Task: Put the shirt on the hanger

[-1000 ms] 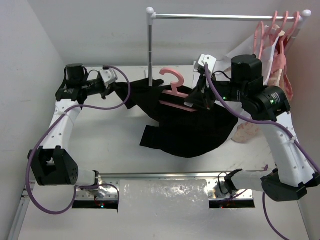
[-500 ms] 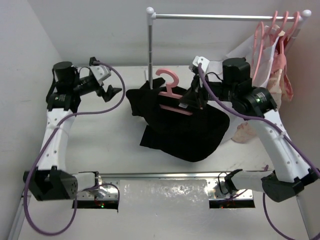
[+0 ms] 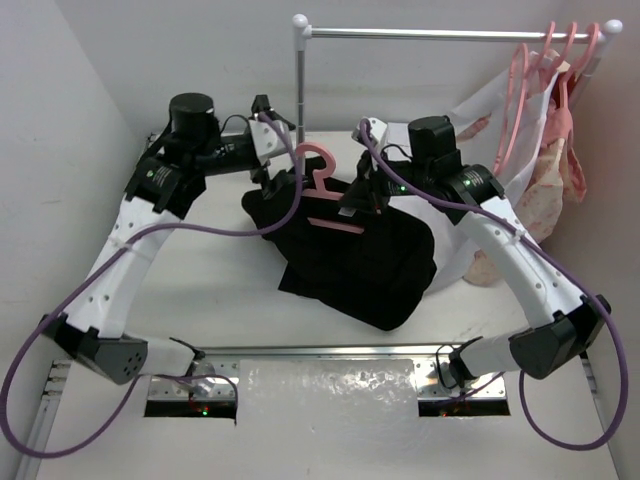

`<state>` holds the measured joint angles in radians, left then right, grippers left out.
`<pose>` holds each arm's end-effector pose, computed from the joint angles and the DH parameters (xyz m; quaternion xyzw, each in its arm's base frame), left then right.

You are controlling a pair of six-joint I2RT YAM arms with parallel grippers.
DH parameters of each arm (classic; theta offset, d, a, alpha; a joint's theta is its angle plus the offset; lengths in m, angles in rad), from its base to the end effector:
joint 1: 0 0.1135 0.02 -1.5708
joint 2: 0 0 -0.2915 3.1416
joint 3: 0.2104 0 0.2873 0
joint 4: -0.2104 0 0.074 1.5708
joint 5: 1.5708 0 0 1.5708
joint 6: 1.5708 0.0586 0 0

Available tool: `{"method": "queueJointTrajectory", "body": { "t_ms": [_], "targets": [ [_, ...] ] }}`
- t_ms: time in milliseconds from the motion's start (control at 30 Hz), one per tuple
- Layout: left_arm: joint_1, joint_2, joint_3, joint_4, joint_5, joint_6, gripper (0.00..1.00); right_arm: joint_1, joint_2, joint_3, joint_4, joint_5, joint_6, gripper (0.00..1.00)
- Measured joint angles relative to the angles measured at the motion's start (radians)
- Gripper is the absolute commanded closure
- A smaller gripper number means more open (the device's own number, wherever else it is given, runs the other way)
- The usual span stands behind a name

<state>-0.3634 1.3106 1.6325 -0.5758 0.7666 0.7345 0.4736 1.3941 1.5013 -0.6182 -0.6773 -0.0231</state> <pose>0.2707 -0.1464 0.5118 0.5780 0.5064 -0.1860 0.6123 0.2912 0.1905 0.4317 -0.3628 0.7476 0.3859 0.4007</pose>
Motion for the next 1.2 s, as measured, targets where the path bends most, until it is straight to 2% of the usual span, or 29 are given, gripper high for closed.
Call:
{"method": "queueJointTrajectory", "body": {
  "t_ms": [167,267,300,367,467,500,533,567,633,833,867,900,1000,1067,1100,1200],
  "targets": [
    [-0.025,0.122,0.111,-0.079,-0.039,0.022,0.05,0.000,0.006,-0.027,0.016,-0.019,0.000,1.00],
    [-0.036,0.156,0.148,-0.122,-0.037,0.032,0.15,0.000,0.010,-0.029,0.016,-0.022,-0.003,1.00],
    [-0.042,0.162,0.158,-0.137,-0.034,0.041,0.23,0.000,0.011,-0.029,0.016,-0.022,-0.005,1.00],
    [-0.055,0.171,0.176,-0.174,-0.024,0.056,0.31,0.000,0.015,-0.029,0.016,-0.024,-0.014,1.00],
    [-0.075,0.175,0.187,-0.215,-0.008,0.080,0.49,0.000,0.023,-0.029,0.015,-0.027,-0.034,1.00],
    [-0.077,0.175,0.188,-0.228,-0.002,0.089,0.63,0.000,0.027,-0.029,0.014,-0.027,-0.040,1.00],
    [-0.079,0.175,0.189,-0.238,0.002,0.093,0.71,0.000,0.031,-0.029,0.013,-0.027,-0.045,1.00],
    [-0.082,0.175,0.189,-0.246,0.005,0.099,0.86,0.000,0.037,-0.029,0.009,-0.026,-0.055,1.00],
    [-0.082,0.175,0.189,-0.261,0.005,0.107,0.98,0.000,0.048,-0.029,0.004,-0.026,-0.066,1.00],
    [-0.087,0.177,0.189,-0.319,0.011,0.082,1.00,-0.006,0.069,-0.029,0.004,-0.006,-0.113,1.00],
    [-0.087,0.177,0.189,-0.318,0.006,0.065,1.00,-0.005,0.069,-0.029,0.004,-0.005,-0.120,0.97],
    [-0.087,0.177,0.189,-0.317,0.002,0.051,1.00,-0.005,0.069,-0.029,0.005,0.000,-0.127,0.72],
    [-0.090,0.184,0.188,-0.303,-0.014,0.005,1.00,-0.005,0.069,-0.029,0.012,0.040,-0.133,0.35],
    [-0.095,0.186,0.171,-0.269,-0.043,-0.033,1.00,-0.001,0.070,-0.029,0.024,0.112,-0.135,0.21],
    [-0.097,0.186,0.153,-0.243,-0.061,-0.053,1.00,0.000,0.069,-0.029,0.027,0.141,-0.132,0.01],
    [-0.098,0.185,0.095,-0.182,-0.114,-0.099,1.00,0.002,0.064,-0.042,0.064,0.255,-0.113,0.01]
  ]
}}
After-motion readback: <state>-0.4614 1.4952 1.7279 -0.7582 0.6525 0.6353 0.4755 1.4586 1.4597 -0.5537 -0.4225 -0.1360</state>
